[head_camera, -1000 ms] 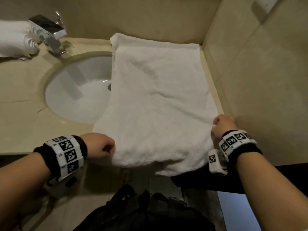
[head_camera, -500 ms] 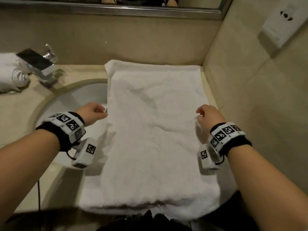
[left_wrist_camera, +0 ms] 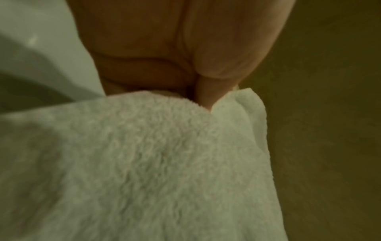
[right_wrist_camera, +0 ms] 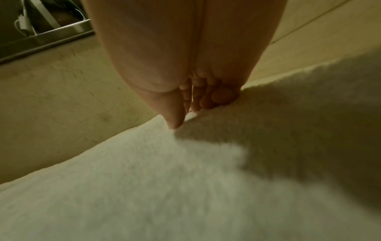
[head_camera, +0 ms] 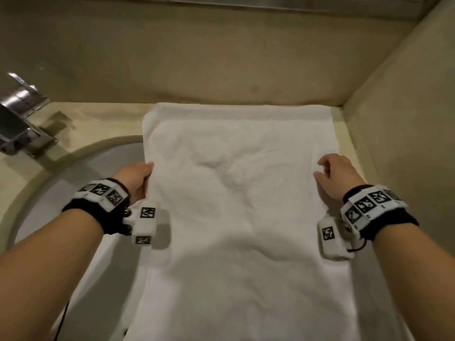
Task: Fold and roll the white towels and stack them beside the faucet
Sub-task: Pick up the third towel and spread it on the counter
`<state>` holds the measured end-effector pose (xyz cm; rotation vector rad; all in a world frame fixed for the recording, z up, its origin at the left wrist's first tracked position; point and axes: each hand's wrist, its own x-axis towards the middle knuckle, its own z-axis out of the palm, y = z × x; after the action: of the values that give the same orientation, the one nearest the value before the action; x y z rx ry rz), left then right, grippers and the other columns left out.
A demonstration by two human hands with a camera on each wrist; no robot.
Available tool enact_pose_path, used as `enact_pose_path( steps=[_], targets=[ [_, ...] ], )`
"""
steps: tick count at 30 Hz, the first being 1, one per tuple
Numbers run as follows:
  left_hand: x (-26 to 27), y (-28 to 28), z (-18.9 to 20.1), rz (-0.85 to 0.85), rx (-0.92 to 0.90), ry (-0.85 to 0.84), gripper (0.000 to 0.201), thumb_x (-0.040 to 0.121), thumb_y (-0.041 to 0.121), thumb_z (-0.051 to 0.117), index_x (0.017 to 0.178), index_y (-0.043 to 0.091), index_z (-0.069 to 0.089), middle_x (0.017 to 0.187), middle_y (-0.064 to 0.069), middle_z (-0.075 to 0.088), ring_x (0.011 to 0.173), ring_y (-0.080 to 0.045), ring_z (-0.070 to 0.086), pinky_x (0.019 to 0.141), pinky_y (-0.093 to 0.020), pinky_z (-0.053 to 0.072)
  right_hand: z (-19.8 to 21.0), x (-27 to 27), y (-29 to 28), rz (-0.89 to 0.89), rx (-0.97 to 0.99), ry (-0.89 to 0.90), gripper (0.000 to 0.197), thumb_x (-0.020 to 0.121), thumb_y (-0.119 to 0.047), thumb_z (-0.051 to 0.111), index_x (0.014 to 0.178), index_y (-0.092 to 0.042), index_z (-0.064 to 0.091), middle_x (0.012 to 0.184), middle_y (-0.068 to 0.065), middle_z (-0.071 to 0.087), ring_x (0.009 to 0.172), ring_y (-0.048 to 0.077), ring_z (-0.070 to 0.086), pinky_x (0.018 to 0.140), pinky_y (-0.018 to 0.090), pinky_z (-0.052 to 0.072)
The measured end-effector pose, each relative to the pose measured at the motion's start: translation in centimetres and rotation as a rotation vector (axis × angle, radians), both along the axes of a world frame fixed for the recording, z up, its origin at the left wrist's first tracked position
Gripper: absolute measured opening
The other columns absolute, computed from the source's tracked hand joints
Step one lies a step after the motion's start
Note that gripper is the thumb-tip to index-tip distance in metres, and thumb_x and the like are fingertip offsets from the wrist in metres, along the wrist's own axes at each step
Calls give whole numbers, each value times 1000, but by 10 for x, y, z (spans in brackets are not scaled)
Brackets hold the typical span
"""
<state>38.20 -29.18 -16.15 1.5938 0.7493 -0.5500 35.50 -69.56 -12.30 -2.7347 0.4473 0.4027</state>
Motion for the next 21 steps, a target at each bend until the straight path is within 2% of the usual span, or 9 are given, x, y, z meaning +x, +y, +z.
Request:
enact_pose_path(
  steps=[1, 3, 6, 9, 12, 14, 15, 18, 21],
  targets=[
    [-4, 6, 1, 33, -53, 50, 23, 97, 25, 39, 90, 15, 58, 74, -7, 69, 75, -23, 59, 73, -40, 48, 0, 1, 2, 15, 12, 0, 31, 88, -19, 54, 116, -7, 49, 115, 20, 49, 100, 35, 51, 91, 39, 40],
    [-8, 15, 3, 40, -57, 65, 22, 97, 24, 41, 83, 18, 57, 73, -6, 62, 69, -20, 55, 65, -34, 45, 0, 1, 2, 13, 24, -6, 30, 88, -19, 54, 116, -8, 49, 112, 19, 49, 99, 34, 50, 91, 38, 40],
    [-3, 10, 7, -30, 4, -16, 23, 97, 24, 40, 81, 18, 54, 76, -7, 52, 67, -20, 50, 66, -30, 45, 1, -2, -10, -38, 0, 1, 29, 89, -18, 53, 116, -7, 49, 114, 21, 49, 103, 35, 49, 94, 40, 39],
    [11, -10, 15, -112, 13, -100, 20, 98, 24, 38, 94, 11, 53, 74, -7, 52, 66, -20, 49, 66, -30, 45, 5, -3, -25, -102, -38, 9, 29, 88, -18, 54, 114, -5, 50, 115, 23, 52, 105, 36, 50, 96, 41, 39],
    [19, -18, 17, -162, 73, -152, 26, 97, 24, 40, 112, 8, 53, 88, -11, 59, 81, -26, 56, 81, -39, 50, 7, -1, -28, -114, -64, 33, 30, 87, -19, 56, 114, -6, 51, 114, 22, 53, 106, 36, 50, 98, 42, 39],
    [19, -14, 12, -182, 140, -133, 34, 97, 23, 41, 120, 1, 51, 99, -16, 59, 95, -29, 56, 96, -45, 46, 6, -1, -22, -96, -70, 34, 32, 87, -19, 56, 116, -7, 49, 116, 22, 51, 106, 36, 50, 98, 41, 39],
    [17, -10, 8, -171, 150, -116, 35, 97, 22, 40, 122, 0, 49, 97, -16, 60, 95, -30, 56, 97, -44, 44, 5, -2, -18, -80, -63, 32, 32, 88, -20, 55, 117, -8, 48, 117, 21, 49, 106, 36, 49, 97, 42, 39],
    [10, 1, 6, -89, 59, -69, 23, 97, 16, 42, 111, 2, 54, 90, -13, 58, 74, -22, 54, 78, -34, 52, 3, -4, -12, -49, -54, 19, 33, 89, -21, 53, 119, -10, 46, 119, 20, 46, 107, 37, 48, 96, 43, 39],
    [18, 1, 20, -128, -19, -160, 9, 93, 12, 48, 96, 10, 57, 102, -13, 61, 79, -19, 60, 65, -26, 58, 4, -4, -11, -51, -53, 18, 31, 88, -21, 53, 118, -12, 47, 117, 19, 47, 105, 36, 49, 96, 43, 41]
  ],
)
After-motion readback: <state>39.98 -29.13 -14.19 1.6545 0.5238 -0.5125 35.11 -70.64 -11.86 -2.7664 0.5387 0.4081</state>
